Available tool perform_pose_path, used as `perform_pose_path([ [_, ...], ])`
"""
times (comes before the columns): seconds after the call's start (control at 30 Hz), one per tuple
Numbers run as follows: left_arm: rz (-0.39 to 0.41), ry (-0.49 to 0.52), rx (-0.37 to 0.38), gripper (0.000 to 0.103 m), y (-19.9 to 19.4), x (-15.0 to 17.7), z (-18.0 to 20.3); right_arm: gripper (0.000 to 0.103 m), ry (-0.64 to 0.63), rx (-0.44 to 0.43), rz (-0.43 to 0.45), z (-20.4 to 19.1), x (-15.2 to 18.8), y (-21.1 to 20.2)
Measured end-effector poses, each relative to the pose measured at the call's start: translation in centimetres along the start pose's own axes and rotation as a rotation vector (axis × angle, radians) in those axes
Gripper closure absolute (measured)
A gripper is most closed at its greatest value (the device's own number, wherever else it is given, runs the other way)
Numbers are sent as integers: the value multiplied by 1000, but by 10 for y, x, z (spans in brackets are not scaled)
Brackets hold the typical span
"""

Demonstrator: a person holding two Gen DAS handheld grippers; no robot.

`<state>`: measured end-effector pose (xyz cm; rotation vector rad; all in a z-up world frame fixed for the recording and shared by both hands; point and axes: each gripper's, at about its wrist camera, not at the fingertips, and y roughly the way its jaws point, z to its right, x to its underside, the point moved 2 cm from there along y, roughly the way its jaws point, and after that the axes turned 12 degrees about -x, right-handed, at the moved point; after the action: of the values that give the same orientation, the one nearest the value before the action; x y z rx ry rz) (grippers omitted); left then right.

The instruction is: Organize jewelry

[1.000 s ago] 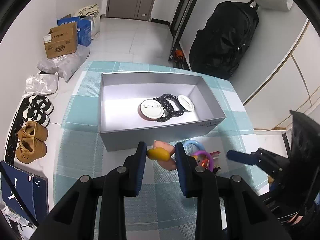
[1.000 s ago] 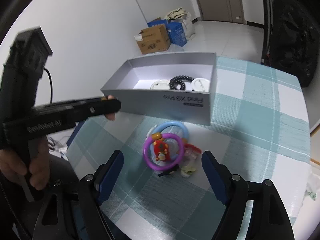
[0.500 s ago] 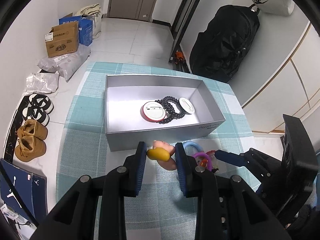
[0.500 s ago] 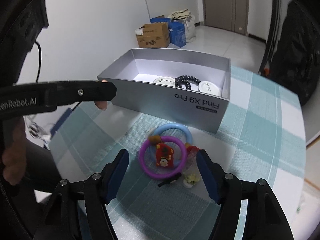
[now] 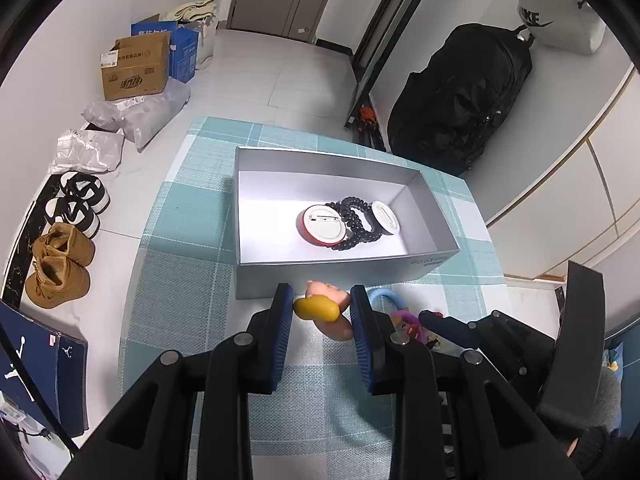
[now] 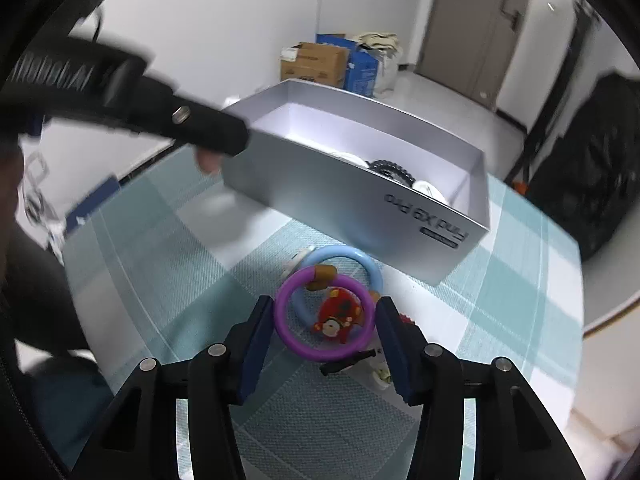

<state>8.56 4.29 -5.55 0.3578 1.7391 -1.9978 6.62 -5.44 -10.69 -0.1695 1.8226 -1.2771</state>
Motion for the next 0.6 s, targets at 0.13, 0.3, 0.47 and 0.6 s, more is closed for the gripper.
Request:
perform_pose_path([
  [0.13,0,4,1,80,0,0,1,81,50,-47,11,9,-3,-3],
  [0.3,-4,1,0,80,1,0,-1,82,94,-98,20,20,-4,-5],
  [0.47,-9,3,1,80,2,0,1,83,172,-168,58,33,-7,-16],
  [0.6,-12,9,1,80,3,0,3,88,228,-234,100,39,-5,-33],
])
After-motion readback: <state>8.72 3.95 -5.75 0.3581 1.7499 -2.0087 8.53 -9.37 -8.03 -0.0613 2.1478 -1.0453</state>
